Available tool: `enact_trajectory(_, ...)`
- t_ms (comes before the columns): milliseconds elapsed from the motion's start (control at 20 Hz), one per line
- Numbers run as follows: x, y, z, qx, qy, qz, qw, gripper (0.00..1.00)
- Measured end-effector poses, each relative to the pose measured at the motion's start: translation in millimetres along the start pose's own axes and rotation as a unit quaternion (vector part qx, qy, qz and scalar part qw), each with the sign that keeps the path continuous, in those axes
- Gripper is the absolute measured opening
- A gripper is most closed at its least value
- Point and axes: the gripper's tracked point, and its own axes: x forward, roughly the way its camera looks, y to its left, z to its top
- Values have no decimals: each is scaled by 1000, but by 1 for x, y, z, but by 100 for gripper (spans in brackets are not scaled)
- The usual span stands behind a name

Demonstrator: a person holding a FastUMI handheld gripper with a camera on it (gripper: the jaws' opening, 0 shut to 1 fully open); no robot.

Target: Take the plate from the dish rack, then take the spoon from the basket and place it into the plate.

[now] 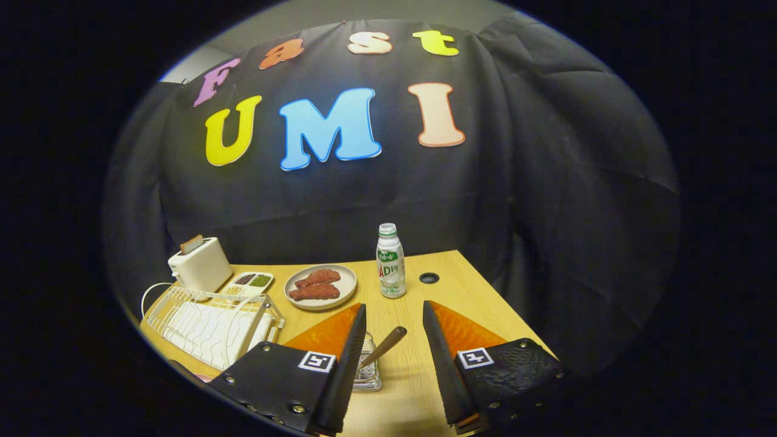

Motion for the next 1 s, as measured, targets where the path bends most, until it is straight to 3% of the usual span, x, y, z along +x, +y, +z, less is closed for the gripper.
enact_trajectory(300, 30, 1, -42, 21, 54, 6, 998, 55)
enact_trajectory(350, 27, 6, -38, 25, 55, 11, 998, 51)
enact_trajectory(400, 29, 8, -38, 30, 54, 11, 998, 33)
enact_trajectory(550, 30, 14, -29, 57, 54, 18, 997, 29)
enact_trajectory(600, 32, 18, -28, 61, 57, 21, 996, 12)
enact_trajectory(1000, 11, 37, 22, -13, 16, 43, 999, 12)
